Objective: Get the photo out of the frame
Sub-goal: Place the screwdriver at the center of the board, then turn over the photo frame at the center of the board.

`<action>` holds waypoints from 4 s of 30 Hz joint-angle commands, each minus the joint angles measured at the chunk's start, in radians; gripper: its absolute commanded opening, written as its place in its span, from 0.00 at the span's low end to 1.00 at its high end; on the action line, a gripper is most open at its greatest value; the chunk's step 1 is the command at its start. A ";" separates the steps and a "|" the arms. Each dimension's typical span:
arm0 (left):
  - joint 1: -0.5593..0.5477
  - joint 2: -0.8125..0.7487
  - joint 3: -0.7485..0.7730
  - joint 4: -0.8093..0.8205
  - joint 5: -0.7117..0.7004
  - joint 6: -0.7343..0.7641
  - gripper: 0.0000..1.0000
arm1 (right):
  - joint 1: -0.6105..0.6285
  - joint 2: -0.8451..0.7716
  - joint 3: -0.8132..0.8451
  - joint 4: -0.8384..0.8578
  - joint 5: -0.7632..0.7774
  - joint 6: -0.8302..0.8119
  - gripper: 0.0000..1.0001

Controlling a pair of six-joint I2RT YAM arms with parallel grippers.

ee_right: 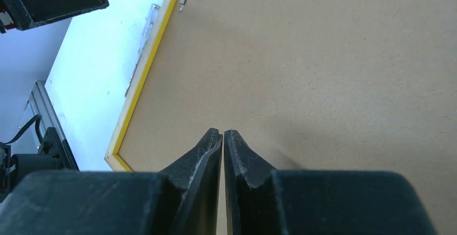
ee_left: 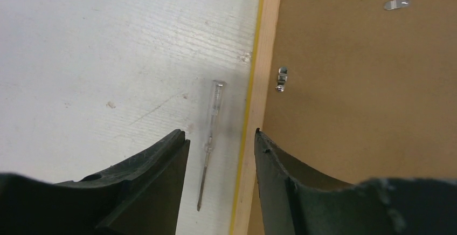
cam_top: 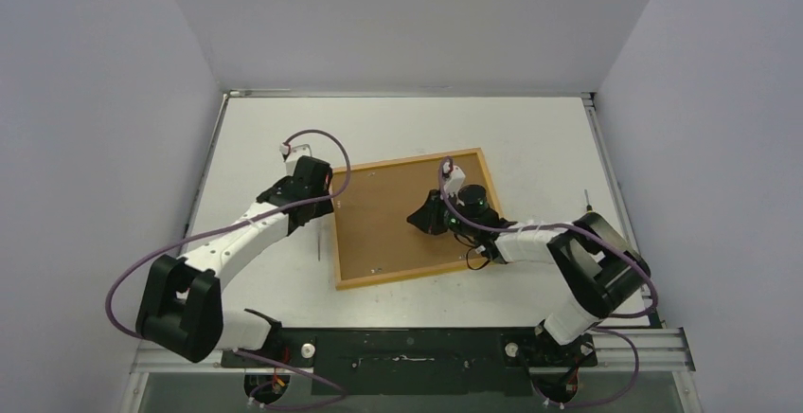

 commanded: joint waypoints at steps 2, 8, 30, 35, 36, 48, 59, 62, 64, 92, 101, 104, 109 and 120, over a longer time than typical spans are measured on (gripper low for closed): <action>-0.002 -0.138 -0.058 0.061 0.120 -0.079 0.50 | 0.013 -0.182 0.048 -0.148 0.104 -0.083 0.10; -0.020 -0.194 -0.143 0.064 0.269 -0.121 0.64 | 0.018 -0.361 0.058 -0.321 0.181 -0.094 0.28; -0.129 -0.041 -0.233 0.081 0.203 -0.155 0.45 | 0.020 -0.620 0.081 -0.706 0.256 -0.158 0.43; -0.129 0.006 -0.233 0.104 0.223 -0.147 0.34 | 0.027 -0.580 0.124 -0.732 0.206 -0.171 0.41; -0.129 0.014 -0.232 0.107 0.223 -0.143 0.31 | 0.034 -0.576 0.127 -0.735 0.196 -0.179 0.41; -0.124 -0.020 -0.134 0.045 0.262 -0.116 0.00 | 0.365 -0.554 0.223 -0.798 0.470 -0.372 0.47; -0.081 -0.102 -0.017 -0.057 0.359 -0.070 0.00 | 0.374 -0.571 0.245 -0.835 0.355 -0.572 0.90; -0.065 -0.117 0.007 -0.075 0.386 -0.052 0.00 | 0.432 -0.558 0.237 -0.821 0.392 -0.637 0.92; -0.056 -0.121 0.023 -0.085 0.403 -0.042 0.00 | 0.494 -0.556 0.224 -0.793 0.449 -0.664 0.95; -0.011 -0.127 0.006 -0.060 0.496 -0.026 0.00 | 0.972 0.259 0.369 -0.502 1.388 -1.056 0.97; -0.009 -0.133 0.001 -0.057 0.510 -0.026 0.00 | 0.919 0.309 0.370 -0.389 1.435 -1.129 0.84; -0.009 -0.138 -0.004 -0.055 0.514 -0.028 0.00 | 0.910 0.325 0.377 -0.369 1.440 -1.148 0.74; -0.008 -0.145 -0.012 -0.052 0.530 -0.027 0.00 | 0.907 0.359 0.416 -0.372 1.474 -1.169 0.42; 0.009 -0.215 -0.037 -0.034 0.551 -0.043 0.03 | 0.914 0.321 0.401 -0.307 1.495 -1.209 0.05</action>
